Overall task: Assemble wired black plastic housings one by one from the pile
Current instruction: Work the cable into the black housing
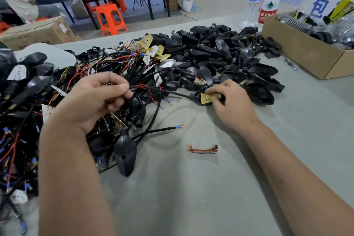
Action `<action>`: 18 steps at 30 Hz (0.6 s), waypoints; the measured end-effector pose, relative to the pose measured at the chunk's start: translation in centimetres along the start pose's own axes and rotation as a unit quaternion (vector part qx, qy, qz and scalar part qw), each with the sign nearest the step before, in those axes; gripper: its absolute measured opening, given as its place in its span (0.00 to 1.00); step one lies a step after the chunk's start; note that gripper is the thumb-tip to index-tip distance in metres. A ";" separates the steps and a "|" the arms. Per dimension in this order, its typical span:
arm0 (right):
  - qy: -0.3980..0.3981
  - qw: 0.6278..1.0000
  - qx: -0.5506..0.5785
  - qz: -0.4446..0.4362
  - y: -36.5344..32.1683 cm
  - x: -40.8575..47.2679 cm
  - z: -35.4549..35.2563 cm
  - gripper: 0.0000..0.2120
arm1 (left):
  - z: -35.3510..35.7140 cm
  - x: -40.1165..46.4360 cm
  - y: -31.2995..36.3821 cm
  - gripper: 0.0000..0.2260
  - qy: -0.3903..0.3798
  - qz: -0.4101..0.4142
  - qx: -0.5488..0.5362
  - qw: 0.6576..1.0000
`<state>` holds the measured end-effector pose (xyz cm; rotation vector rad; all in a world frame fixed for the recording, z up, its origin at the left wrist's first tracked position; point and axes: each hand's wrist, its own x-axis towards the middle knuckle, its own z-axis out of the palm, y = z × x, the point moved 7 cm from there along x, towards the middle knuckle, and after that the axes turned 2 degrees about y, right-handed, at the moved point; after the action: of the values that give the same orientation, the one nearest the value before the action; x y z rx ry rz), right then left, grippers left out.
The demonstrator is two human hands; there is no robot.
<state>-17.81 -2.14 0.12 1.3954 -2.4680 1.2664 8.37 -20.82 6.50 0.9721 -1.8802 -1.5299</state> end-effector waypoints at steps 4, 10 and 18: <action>-0.054 0.998 -0.043 -0.006 0.1 0.0 0.5 0.16 | 2.0 0.3 1.0 0.08 -0.017 0.042 -0.114 0.992; -0.024 0.997 0.073 0.016 0.2 -0.1 -0.2 0.06 | 0.4 0.1 -0.5 0.18 -0.016 0.040 -0.303 0.952; -0.054 0.996 0.047 -0.046 -1.2 -0.3 0.1 0.12 | 0.6 2.0 -2.3 0.12 0.109 0.035 -0.320 0.940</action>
<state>-16.74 -2.33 0.67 1.6208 -2.4074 1.3387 7.19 -22.29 4.03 0.7183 -1.1256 -1.7382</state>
